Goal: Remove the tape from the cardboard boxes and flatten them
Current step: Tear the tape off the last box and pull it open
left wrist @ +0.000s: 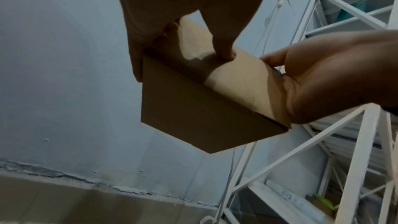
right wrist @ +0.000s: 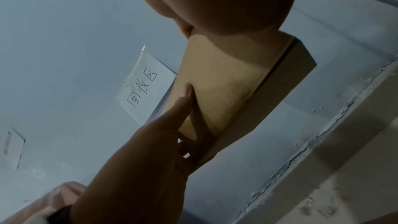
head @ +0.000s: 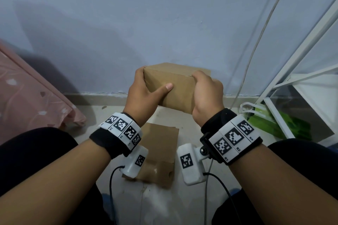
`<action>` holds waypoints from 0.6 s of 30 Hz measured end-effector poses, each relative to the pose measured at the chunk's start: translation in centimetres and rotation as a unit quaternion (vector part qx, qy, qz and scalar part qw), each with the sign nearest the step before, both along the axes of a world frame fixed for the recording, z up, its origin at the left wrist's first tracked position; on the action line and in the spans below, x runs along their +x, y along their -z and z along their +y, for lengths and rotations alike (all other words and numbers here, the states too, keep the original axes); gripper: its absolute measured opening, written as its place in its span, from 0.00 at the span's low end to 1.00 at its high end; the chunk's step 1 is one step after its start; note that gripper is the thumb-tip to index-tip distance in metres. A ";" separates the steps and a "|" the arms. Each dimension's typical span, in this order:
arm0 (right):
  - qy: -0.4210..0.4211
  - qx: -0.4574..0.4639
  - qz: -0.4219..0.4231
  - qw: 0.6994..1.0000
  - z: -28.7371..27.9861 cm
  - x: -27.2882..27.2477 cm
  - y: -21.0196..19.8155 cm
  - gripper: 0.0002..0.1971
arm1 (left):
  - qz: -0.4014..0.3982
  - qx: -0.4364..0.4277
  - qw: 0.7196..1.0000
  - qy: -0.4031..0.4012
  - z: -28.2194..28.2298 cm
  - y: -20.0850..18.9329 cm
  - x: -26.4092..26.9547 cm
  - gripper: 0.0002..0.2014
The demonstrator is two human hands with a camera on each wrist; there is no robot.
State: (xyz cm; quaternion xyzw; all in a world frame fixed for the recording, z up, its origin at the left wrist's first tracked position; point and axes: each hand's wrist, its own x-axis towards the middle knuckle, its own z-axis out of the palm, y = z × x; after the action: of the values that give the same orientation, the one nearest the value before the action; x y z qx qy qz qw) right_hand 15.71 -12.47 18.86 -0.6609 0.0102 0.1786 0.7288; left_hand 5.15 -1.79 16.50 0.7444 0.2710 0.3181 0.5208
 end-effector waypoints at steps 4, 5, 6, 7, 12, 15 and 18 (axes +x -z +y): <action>-0.002 0.008 0.021 1.000 -0.1 0.2 0.0 0.19 | -0.019 -0.038 0.999 0.001 0.5 -0.3 0.2 0.24; -0.002 0.011 0.022 1.000 -0.1 0.2 0.0 0.15 | -0.022 -0.035 0.999 0.004 0.6 -0.5 0.3 0.24; -0.001 0.016 0.023 1.000 -0.1 0.0 -0.1 0.13 | -0.023 -0.028 0.999 0.007 0.7 -0.6 0.3 0.25; 0.001 0.021 0.024 0.999 0.0 -0.1 -0.2 0.13 | -0.020 -0.023 0.999 0.011 0.8 -0.5 0.3 0.26; 0.019 0.030 0.010 0.999 -0.6 0.3 -0.8 0.12 | -0.035 -0.042 0.998 0.029 0.6 -1.0 0.0 0.20; -0.009 0.039 -0.008 0.999 -0.5 0.0 -1.1 0.11 | -0.050 -0.037 0.998 0.010 0.1 -1.6 -0.3 0.24; -0.024 0.018 -0.038 0.999 -0.2 -0.6 -0.8 0.13 | -0.043 -0.025 0.998 -0.034 -0.1 -1.1 -0.3 0.26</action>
State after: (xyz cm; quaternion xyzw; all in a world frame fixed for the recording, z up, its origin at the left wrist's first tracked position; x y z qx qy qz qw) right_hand 15.11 -12.72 19.67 -0.6543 -0.0368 0.1711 0.7357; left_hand 4.85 -1.90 17.61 0.7070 0.2812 0.3604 0.5396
